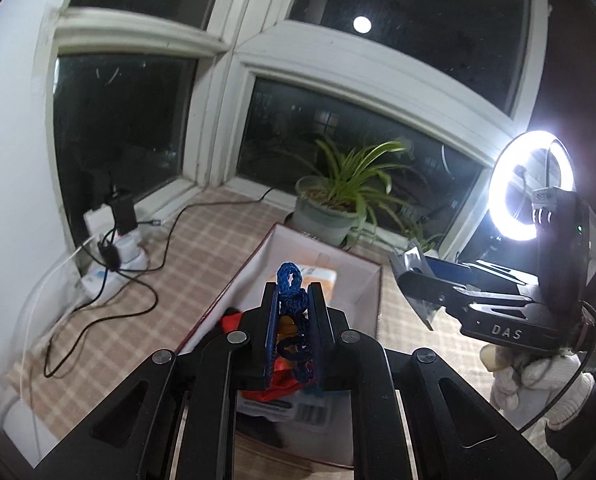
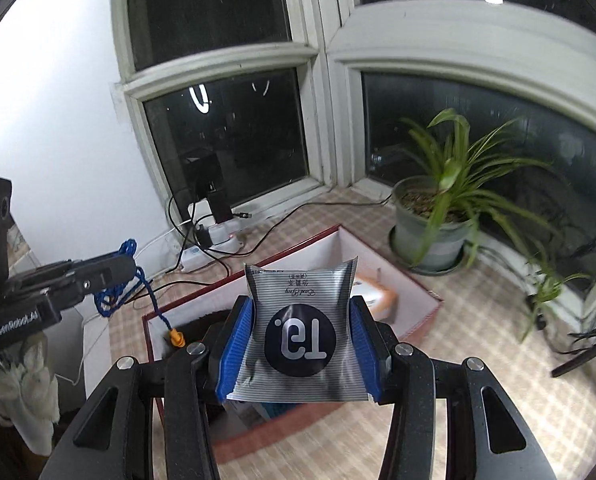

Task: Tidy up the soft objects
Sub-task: 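Carry the earplugs and sachet into the shoebox and open both tools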

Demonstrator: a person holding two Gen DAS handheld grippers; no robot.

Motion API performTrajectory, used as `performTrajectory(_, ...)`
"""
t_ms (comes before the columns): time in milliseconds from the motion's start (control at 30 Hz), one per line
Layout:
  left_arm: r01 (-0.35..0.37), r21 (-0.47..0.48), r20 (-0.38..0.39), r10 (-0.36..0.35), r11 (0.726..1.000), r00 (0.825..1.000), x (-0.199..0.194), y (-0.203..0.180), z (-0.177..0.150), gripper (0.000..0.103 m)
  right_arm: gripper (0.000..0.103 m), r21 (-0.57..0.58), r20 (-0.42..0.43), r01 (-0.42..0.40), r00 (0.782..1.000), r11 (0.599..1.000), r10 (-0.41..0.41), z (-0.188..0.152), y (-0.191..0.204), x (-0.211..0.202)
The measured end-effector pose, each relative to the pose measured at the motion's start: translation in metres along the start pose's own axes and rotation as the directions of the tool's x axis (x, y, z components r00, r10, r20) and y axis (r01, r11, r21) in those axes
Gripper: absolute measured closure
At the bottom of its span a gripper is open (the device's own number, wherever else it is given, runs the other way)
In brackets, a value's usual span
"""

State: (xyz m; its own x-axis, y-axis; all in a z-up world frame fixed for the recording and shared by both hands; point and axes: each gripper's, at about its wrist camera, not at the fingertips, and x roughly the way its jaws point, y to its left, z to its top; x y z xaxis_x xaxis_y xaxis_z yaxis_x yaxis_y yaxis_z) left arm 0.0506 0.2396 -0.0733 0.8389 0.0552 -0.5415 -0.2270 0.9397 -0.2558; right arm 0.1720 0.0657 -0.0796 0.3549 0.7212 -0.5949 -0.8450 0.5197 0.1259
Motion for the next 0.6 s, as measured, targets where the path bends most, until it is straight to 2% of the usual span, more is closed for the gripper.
performTrajectory(267, 0.024, -0.042, -0.085, -0.028, 0.999, 0.996, 0.024, 0.020, -0.004, 0.091, 0.057, 0.082, -0.093, -0.015, 0.995, 0.997, 0.022, 0.000, 0.001, 0.055)
performTrajectory(600, 0.123, -0.008, -0.157, -0.123, 0.992, 0.980, 0.029, -0.001, -0.023, 0.090, 0.054, 0.100, -0.155, -0.005, 0.988, 0.995, 0.021, -0.006, 0.002, 0.086)
